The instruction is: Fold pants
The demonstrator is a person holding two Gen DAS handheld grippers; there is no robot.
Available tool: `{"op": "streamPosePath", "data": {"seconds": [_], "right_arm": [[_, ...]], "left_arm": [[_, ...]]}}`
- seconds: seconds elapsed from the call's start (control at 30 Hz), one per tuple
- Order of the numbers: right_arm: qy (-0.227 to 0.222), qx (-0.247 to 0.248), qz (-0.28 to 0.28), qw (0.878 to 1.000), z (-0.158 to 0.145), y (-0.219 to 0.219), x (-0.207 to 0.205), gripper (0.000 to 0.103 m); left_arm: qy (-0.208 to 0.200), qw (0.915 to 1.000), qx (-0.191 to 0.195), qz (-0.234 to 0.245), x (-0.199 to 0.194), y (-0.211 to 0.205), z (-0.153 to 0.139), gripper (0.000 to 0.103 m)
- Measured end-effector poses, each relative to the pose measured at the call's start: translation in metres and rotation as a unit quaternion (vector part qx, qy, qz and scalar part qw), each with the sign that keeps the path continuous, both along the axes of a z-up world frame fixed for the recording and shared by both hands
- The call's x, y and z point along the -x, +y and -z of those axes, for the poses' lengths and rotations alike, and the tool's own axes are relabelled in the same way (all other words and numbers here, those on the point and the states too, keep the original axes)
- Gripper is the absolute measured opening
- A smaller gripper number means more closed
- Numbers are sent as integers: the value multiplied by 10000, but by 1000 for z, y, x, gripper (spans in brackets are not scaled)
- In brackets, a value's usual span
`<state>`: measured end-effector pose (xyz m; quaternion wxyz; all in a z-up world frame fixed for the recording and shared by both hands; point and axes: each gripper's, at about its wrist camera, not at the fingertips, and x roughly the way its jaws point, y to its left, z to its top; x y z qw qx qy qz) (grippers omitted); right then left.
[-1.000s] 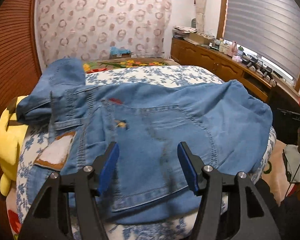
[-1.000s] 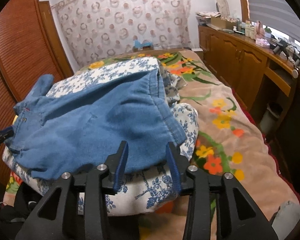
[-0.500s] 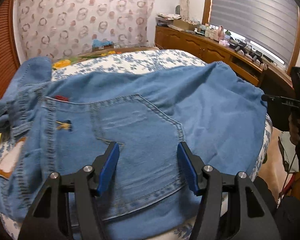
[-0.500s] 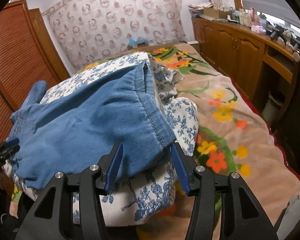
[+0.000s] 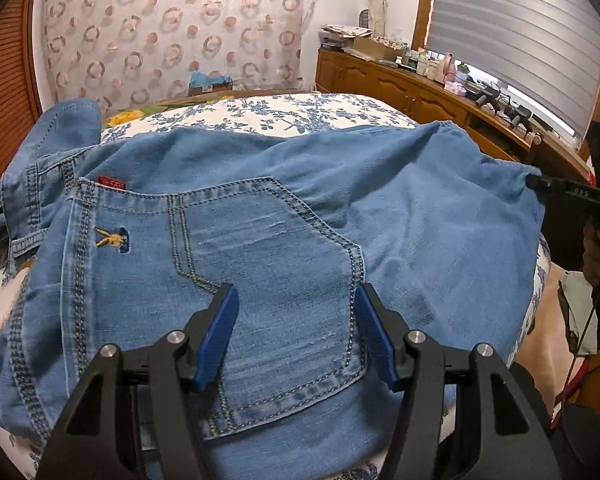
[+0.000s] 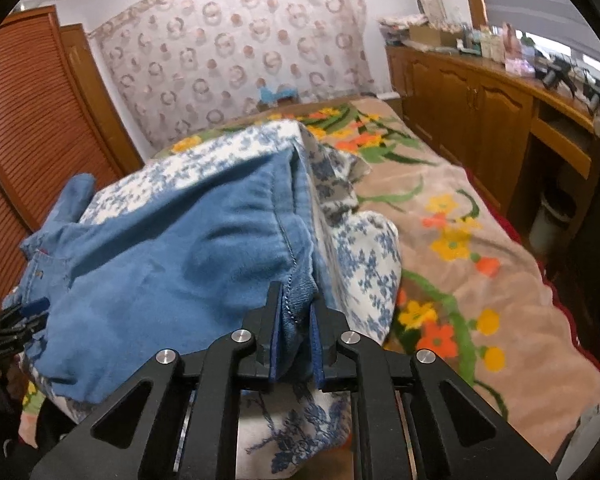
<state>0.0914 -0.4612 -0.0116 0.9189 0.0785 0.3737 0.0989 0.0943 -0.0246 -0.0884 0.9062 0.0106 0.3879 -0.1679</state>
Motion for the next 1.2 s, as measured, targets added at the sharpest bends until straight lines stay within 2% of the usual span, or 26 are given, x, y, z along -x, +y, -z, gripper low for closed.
{"op": "streamPosePath", "data": {"seconds": [0.37,0.57,0.7,1.0,1.1,1.2], "right_arm": [[-671,-27,-781,9947,-56,61,3,4],[-918,-208,-1528,9838,-83,119,-1,4],[-910,-206,-2068,9739,-94,163,-2,4],[-817,-73,-3155,9454,-101,254,5,4],[-560,-2,-3271,9433,-89,268,1,5],[-323,186,-3235,9455,-71,270,-4,12]], "left_arm": [[-183,9996,52,-231,13,18,-19,60],[-314,9986,76,-421,18,37,-26,60],[-352,9975,167,-585,21,57,-27,60],[-328,9948,265,-922,25,85,-23,60],[-302,9946,269,-954,25,87,-20,60],[-277,9945,298,-967,26,87,-18,60]]}}
